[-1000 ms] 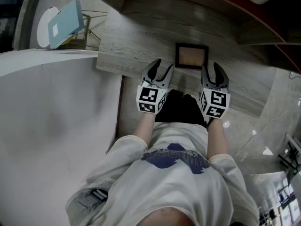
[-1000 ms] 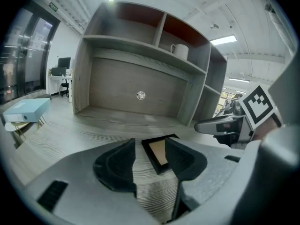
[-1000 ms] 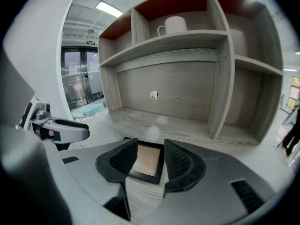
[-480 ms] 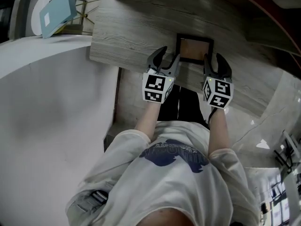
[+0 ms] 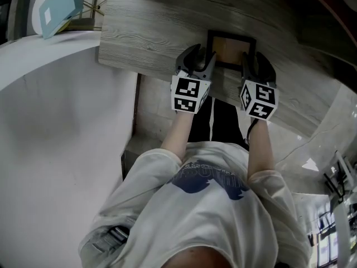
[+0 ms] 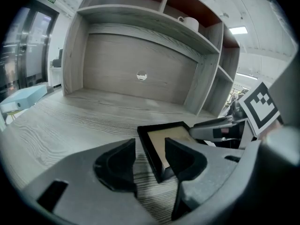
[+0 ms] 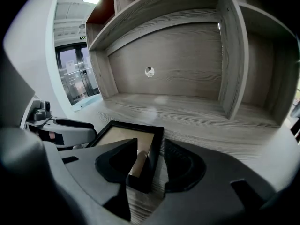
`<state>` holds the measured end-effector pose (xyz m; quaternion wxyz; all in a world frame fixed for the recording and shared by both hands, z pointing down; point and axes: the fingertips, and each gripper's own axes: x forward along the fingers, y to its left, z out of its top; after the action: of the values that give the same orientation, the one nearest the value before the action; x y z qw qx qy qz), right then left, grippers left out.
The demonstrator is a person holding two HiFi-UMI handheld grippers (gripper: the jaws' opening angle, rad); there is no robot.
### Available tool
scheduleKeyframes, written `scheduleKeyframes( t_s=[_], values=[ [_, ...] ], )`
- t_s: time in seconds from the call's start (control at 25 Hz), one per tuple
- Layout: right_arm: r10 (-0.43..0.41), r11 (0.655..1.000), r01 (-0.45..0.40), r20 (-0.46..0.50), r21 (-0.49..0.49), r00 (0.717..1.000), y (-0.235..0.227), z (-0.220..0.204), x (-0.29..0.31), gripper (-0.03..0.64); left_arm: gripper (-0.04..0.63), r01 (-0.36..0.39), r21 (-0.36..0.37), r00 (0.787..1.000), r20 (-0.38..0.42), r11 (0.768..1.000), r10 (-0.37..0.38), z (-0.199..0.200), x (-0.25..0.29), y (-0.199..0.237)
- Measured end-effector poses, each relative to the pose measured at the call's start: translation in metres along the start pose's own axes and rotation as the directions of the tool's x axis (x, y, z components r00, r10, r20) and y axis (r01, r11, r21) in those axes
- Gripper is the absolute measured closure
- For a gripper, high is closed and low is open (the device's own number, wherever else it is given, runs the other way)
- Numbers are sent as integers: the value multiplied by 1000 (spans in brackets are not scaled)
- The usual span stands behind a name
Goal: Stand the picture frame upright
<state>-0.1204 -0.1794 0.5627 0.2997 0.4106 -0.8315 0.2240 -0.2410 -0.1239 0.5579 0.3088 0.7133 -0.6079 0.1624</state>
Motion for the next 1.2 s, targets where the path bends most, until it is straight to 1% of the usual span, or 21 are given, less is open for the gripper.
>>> scheduleKeyframes(
  t_s=[0.2, 0.44, 0.72, 0.92, 1.0, 1.12, 1.2],
  values=[
    [2, 1000, -2, 2, 11, 1000, 1, -3, 6, 448, 417, -1, 30, 1000, -10, 1000, 1, 2, 7, -4],
    [-3, 1000, 3, 2, 2, 1000, 4, -5, 8, 472, 420, -12, 7, 1000, -24, 1000, 12, 1, 15, -2],
    [-17, 1000, 17, -4, -15, 1000, 2, -6, 9, 476, 459, -47, 32, 996, -73, 998, 50, -4, 20, -1],
    [-17, 1000, 17, 0, -18, 1000, 3, -6, 8, 480, 475, -75, 2, 994, -78, 997, 75, -5, 20, 0],
    [-18, 1000, 18, 1, -14, 1000, 1, -7, 8, 490, 496, -83, -12, 994, -78, 996, 82, -5, 19, 2],
    [-27, 1000, 27, 1, -15, 1000, -3, -7, 8, 532, 509, -90, -20, 993, -78, 996, 88, -4, 19, 4],
    [-26, 999, 27, 1, -20, 1000, -3, -6, 7, 534, 512, -94, -27, 993, -79, 995, 92, -5, 19, 5]
  ],
)
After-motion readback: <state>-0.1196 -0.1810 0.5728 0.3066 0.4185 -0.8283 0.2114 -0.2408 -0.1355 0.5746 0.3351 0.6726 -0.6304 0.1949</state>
